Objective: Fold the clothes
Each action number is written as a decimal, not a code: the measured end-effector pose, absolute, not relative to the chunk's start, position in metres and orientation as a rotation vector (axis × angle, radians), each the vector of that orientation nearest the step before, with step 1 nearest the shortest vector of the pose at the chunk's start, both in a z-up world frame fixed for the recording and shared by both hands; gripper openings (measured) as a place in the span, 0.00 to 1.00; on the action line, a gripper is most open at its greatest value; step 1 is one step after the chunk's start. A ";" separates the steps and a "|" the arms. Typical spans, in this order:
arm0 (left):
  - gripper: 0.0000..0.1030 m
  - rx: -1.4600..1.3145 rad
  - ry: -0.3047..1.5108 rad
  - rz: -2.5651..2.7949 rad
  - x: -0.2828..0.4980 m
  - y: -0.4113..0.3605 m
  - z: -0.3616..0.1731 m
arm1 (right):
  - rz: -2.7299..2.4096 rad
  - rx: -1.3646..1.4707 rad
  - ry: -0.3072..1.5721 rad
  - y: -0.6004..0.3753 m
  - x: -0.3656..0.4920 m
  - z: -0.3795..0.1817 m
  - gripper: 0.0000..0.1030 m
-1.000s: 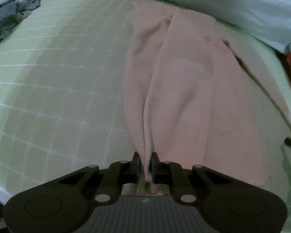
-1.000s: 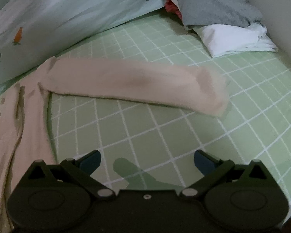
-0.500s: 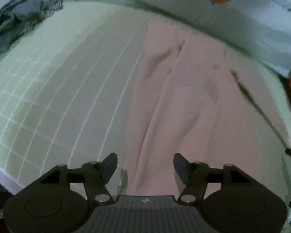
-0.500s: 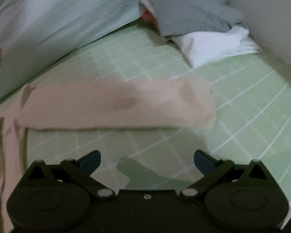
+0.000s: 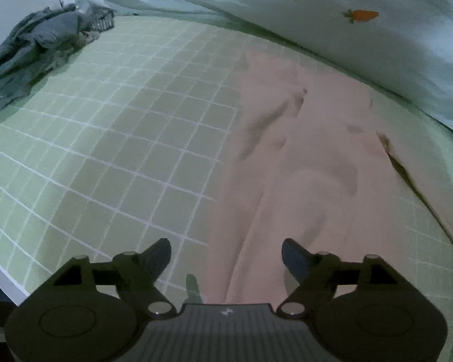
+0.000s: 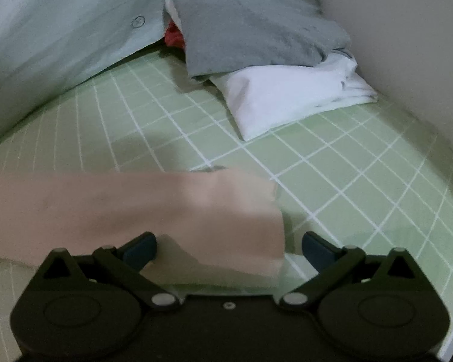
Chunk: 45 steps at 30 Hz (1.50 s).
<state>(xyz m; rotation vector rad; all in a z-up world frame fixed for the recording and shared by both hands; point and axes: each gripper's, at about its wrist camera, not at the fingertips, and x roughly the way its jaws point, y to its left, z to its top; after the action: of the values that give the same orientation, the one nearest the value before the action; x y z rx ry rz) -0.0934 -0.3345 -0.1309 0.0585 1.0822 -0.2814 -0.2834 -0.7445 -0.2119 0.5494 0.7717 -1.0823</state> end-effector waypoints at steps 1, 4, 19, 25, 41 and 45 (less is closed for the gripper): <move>0.79 0.058 1.083 -0.283 -0.091 -0.334 -0.130 | -1.080 0.549 0.774 -0.746 -0.283 -0.212 1.00; 0.79 0.055 1.085 -0.276 -0.084 -0.334 -0.129 | -1.061 0.541 0.775 -0.746 -0.284 -0.212 0.98; 0.83 0.036 1.076 -0.303 -0.047 -0.314 -0.127 | -0.716 0.244 0.659 -0.661 -0.195 -0.131 0.06; 0.83 0.026 1.070 -0.348 -0.021 -0.306 -0.126 | -0.307 0.386 0.610 -0.585 -0.119 -0.110 0.31; 0.83 0.145 1.034 -0.589 -0.003 -0.386 -0.132 | -0.694 0.409 0.835 -0.600 -0.157 -0.158 0.87; 0.80 0.188 1.032 -0.692 -0.015 -0.424 -0.139 | -0.744 0.401 0.852 -0.602 -0.172 -0.160 0.88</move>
<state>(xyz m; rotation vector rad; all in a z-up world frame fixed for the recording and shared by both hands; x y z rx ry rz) -0.0149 -0.4238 -0.1394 0.1881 1.0321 -0.6924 -0.1716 -0.6023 -0.1602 0.4008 0.8517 -0.7438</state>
